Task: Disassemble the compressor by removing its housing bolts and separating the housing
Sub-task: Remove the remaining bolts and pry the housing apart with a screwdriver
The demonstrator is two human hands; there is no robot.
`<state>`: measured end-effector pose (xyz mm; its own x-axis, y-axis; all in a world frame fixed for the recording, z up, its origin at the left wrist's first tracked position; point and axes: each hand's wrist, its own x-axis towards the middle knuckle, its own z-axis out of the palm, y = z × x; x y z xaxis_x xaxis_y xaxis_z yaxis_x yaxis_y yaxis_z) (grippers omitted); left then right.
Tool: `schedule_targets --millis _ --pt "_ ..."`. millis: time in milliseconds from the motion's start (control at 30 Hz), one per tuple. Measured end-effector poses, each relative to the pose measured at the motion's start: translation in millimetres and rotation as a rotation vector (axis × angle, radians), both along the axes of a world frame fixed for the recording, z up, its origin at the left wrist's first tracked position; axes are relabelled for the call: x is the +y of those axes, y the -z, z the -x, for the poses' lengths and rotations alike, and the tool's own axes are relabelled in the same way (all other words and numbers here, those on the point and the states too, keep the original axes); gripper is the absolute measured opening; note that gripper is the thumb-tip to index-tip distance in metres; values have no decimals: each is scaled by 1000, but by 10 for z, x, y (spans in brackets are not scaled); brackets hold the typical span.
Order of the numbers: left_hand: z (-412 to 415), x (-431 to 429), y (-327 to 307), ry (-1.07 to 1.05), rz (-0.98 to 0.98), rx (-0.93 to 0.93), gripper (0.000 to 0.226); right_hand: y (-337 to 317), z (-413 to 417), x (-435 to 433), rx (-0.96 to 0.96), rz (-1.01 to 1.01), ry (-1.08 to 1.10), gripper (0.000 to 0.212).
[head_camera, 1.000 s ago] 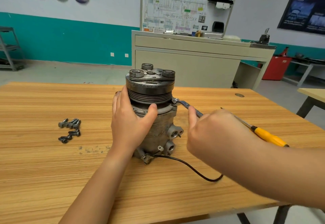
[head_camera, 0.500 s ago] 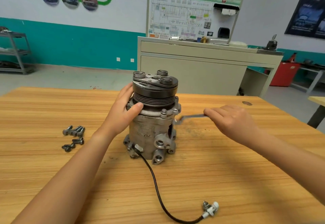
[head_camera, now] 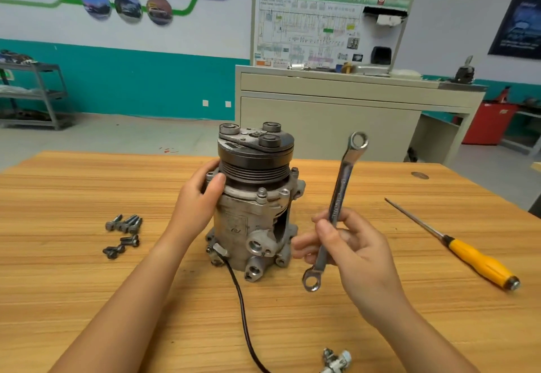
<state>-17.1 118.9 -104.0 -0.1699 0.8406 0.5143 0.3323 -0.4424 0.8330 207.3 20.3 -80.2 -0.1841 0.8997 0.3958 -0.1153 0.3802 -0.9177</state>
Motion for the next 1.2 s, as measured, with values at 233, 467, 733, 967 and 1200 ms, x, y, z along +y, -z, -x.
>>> schedule_targets --millis 233,467,733,967,1200 --pt "61 -122 -186 -362 -4 89 30 198 189 -47 44 255 -231 17" --pt "-640 -1396 -2 386 101 -29 34 56 464 -44 163 147 -306 12" --pt "-521 -1139 229 -232 65 -485 32 32 199 581 127 65 303 18" --pt "-350 -966 388 -342 160 -343 27 355 211 970 9 207 228 9" --pt "33 -1270 292 -309 88 -30 34 388 214 832 39 87 301 5"
